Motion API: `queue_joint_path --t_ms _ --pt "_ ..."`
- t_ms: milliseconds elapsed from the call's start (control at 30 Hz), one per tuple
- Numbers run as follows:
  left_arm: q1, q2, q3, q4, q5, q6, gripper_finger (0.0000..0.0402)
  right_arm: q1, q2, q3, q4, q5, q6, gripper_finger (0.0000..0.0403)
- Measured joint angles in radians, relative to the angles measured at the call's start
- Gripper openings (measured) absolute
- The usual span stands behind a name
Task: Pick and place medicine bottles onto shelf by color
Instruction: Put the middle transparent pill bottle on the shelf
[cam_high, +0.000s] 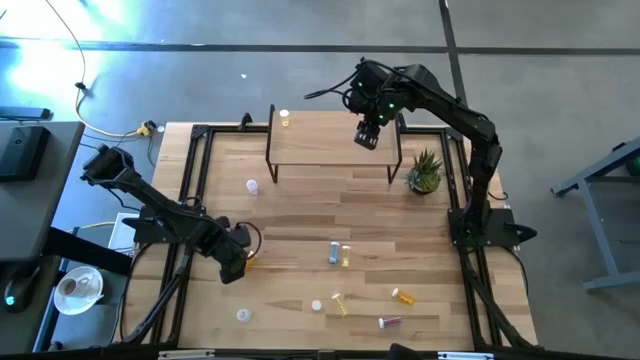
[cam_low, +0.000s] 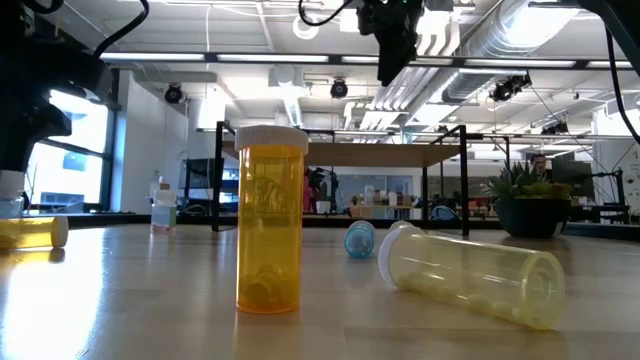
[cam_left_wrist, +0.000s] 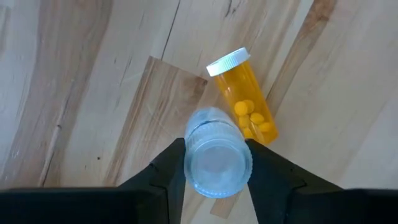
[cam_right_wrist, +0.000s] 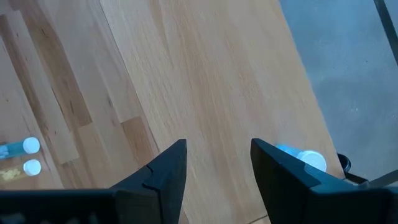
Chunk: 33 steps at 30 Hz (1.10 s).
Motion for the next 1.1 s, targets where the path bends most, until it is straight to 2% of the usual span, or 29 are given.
queue_joint_path --t_ms 233,367,667,867,1100 --pt "0.075 -0.019 0.0 0.0 0.002 0.062 0.0142 0.001 -0.021 0.0 -0.029 0.002 0.003 0.017" --pt "0.133 -0.042 0.001 -0.003 -0.001 0.128 0.0138 0.001 -0.054 0.0 -0.028 0.005 0.003 0.017" --pt "0.267 -0.07 0.101 -0.015 -0.059 0.363 0.0135 0.004 -0.118 -0.017 -0.024 -0.002 -0.002 0.017" --pt "0.369 -0.07 0.21 -0.039 -0.117 0.57 0.0136 0.005 -0.212 -0.223 0.016 -0.008 -0.003 0.017" --pt "0.531 -0.067 0.367 -0.042 -0.136 0.84 0.0136 0.007 -0.412 -0.517 0.161 -0.009 0.081 0.017"
